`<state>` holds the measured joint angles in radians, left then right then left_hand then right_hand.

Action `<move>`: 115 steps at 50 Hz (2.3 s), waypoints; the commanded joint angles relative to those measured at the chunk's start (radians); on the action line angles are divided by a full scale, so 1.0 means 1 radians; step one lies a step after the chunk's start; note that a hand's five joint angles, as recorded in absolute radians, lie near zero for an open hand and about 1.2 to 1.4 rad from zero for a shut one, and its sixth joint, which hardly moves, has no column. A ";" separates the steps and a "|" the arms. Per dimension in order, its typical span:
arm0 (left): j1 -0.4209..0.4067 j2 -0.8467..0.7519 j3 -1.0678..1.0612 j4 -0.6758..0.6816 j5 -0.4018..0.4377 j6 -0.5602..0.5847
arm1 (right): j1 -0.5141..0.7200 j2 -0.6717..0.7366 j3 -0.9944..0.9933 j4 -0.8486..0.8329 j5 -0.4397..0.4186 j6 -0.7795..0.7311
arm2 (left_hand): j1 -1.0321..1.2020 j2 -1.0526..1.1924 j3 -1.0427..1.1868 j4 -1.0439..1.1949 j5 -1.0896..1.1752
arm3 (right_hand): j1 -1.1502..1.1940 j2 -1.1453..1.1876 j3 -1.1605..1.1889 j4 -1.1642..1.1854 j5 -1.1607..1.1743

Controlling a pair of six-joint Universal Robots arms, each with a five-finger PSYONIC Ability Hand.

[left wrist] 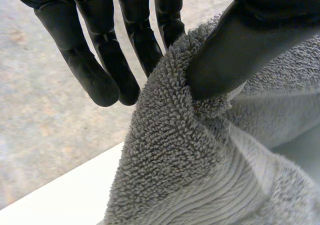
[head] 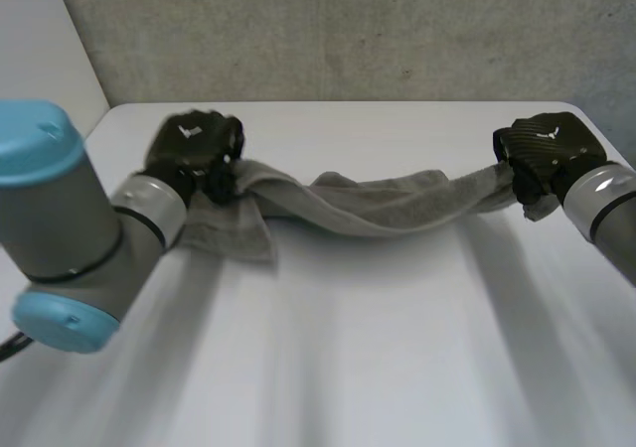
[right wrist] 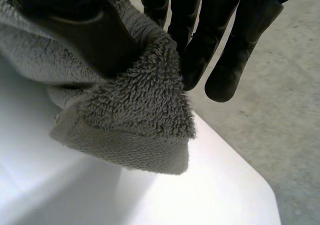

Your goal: Fold the towel.

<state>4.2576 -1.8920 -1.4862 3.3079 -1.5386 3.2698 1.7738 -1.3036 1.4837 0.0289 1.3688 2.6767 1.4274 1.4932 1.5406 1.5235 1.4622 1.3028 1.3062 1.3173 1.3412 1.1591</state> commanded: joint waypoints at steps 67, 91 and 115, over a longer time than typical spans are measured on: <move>0.203 -0.190 0.057 -0.294 0.256 0.467 | 0.073 0.078 -0.091 0.207 -0.077 -0.140 | -0.031 -0.097 -0.144 -0.127 -0.240 | 0.093 0.090 0.079 0.055 0.063; 0.281 -0.039 0.107 -0.323 0.292 0.475 | 0.041 -0.048 0.047 0.201 -0.125 -0.046 | -0.031 -0.097 -0.144 -0.127 -0.240 | 0.093 0.090 0.079 0.055 0.063; 0.160 -0.524 0.526 -0.246 0.100 0.464 | 0.053 0.136 0.013 0.099 -0.106 -0.050 | -0.817 -0.883 -0.930 -0.913 -1.027 | 0.093 0.090 0.079 0.055 0.063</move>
<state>4.4369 -2.3468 -1.0929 3.0332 -1.3277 3.7452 1.8298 -1.1761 1.5004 0.1495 1.2603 2.6244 0.7802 0.7859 0.7806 0.7830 0.7779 1.3178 1.3082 1.3392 1.3413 1.1680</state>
